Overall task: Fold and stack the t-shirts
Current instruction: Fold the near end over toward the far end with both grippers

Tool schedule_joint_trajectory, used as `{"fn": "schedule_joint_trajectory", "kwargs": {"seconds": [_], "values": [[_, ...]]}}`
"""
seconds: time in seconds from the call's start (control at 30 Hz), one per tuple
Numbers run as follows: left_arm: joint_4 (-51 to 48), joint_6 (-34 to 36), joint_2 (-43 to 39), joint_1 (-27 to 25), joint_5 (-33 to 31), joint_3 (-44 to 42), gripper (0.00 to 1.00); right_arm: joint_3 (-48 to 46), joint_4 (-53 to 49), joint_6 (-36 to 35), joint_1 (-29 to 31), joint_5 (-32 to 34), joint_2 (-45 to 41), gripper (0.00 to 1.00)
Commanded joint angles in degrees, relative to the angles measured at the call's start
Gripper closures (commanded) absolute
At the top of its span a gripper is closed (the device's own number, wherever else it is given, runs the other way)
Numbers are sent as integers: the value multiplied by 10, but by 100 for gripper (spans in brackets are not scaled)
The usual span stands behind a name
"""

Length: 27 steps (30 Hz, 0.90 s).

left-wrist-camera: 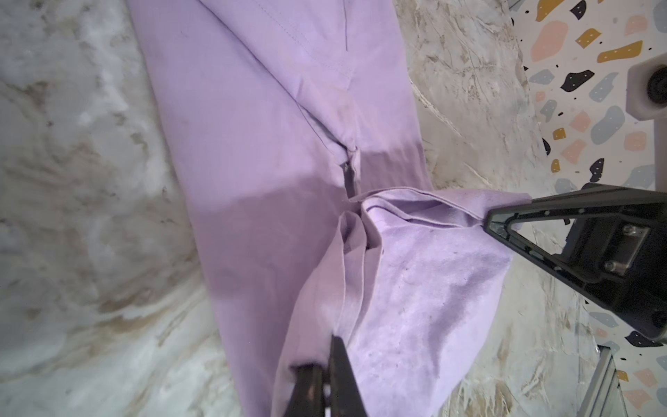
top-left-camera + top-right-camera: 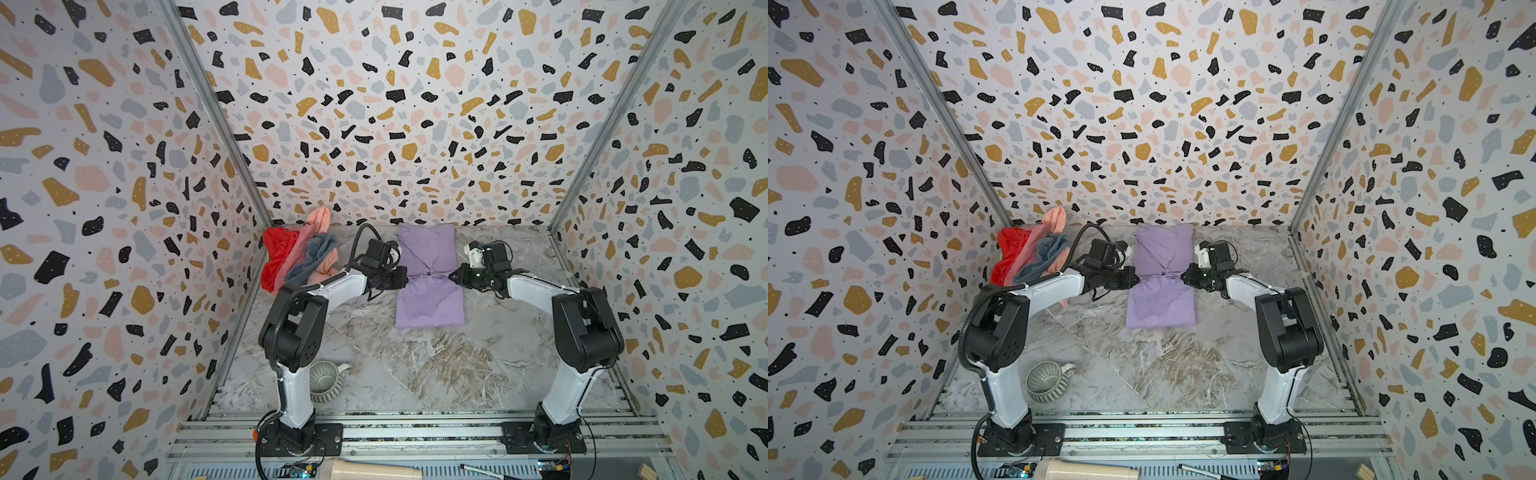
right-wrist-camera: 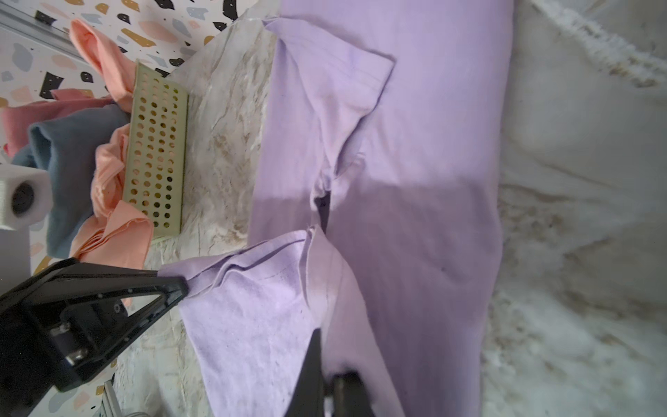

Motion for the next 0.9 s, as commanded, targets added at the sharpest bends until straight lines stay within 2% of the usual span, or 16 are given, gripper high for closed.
{"fn": "schedule_joint_trajectory", "kwargs": {"seconds": [0.0, 0.07, 0.13, 0.17, 0.23, 0.27, 0.3, 0.4, 0.53, 0.63, 0.87], "values": [[-5, 19, 35, 11, 17, 59, 100, 49, 17, -6, -9, -26, 25, 100], [-19, 22, 60, 20, 16, 90, 100, 77, 14, -5, -15, -39, 53, 100], [-19, 17, 80, 28, 16, 110, 100, 103, 7, -3, -24, -46, 79, 95], [-18, 16, 88, 34, 18, 122, 95, 114, 6, -2, -31, -54, 90, 88], [-19, 10, 101, 46, 10, 143, 72, 123, 21, 7, -47, -71, 99, 71], [-14, 5, 106, 52, 13, 151, 68, 123, 34, 13, -56, -78, 100, 60], [-9, -4, 109, 60, 13, 158, 64, 124, 41, 17, -65, -84, 99, 55], [2, -16, 105, 78, 16, 171, 55, 121, 49, 22, -84, -94, 83, 44], [13, -12, 65, 86, 6, 146, 48, 91, 26, 3, -93, -86, 44, 43], [8, -9, 24, 86, 2, 94, 47, 41, -3, -5, -90, -76, 5, 43], [32, -25, -111, 53, -13, -119, 41, -137, -29, -18, -62, -57, -120, 40]]}}
